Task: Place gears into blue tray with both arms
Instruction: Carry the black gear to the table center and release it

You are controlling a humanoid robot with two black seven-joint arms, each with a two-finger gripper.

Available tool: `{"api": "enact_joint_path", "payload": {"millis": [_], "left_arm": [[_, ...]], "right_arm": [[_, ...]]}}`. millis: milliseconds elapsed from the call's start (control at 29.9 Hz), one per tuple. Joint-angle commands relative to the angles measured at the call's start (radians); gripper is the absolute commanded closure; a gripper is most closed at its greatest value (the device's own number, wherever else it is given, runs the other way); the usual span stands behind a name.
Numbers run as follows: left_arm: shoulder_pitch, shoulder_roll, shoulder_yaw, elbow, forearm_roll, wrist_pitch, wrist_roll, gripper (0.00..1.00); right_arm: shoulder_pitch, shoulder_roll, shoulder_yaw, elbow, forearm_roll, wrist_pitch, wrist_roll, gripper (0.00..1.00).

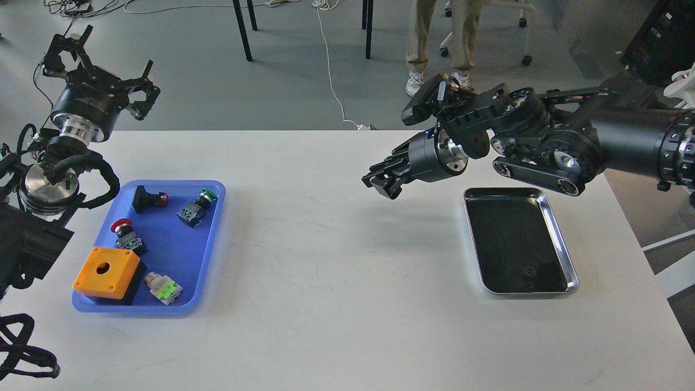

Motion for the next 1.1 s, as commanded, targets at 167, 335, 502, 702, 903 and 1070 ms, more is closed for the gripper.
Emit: {"api": "enact_joint_path", "payload": {"millis": [167, 335, 502, 702, 903, 1070], "left_arm": [[0.006, 0.017, 0.000, 0.000, 0.000, 0.000, 0.000, 0.02], [0.010, 0.016, 0.000, 0.000, 0.000, 0.000, 0.000, 0.02], [0.010, 0.014, 0.000, 0.000, 0.000, 0.000, 0.000, 0.02], [0.018, 0.014, 0.000, 0.000, 0.000, 0.000, 0.000, 0.02], [0.021, 0.013, 0.000, 0.000, 0.000, 0.000, -0.001, 0.02], [0.021, 0.013, 0.000, 0.000, 0.000, 0.000, -0.001, 0.02]], "right_arm": [[-0.088, 0.099, 0.011, 0.028, -0.001, -0.078, 0.012, 0.81], [-0.135, 0.133, 0.009, 0.014, -0.003, -0.082, 0.012, 0.81], [-0.182, 0.136, 0.006, -0.015, -0.004, -0.082, 0.012, 0.80], [-0.228, 0.136, 0.005, -0.065, -0.004, -0.082, 0.012, 0.80], [-0.266, 0.136, 0.002, -0.082, -0.004, -0.082, 0.012, 0.76], [-0.276, 0.136, 0.000, -0.093, -0.004, -0.082, 0.012, 0.74]]}}
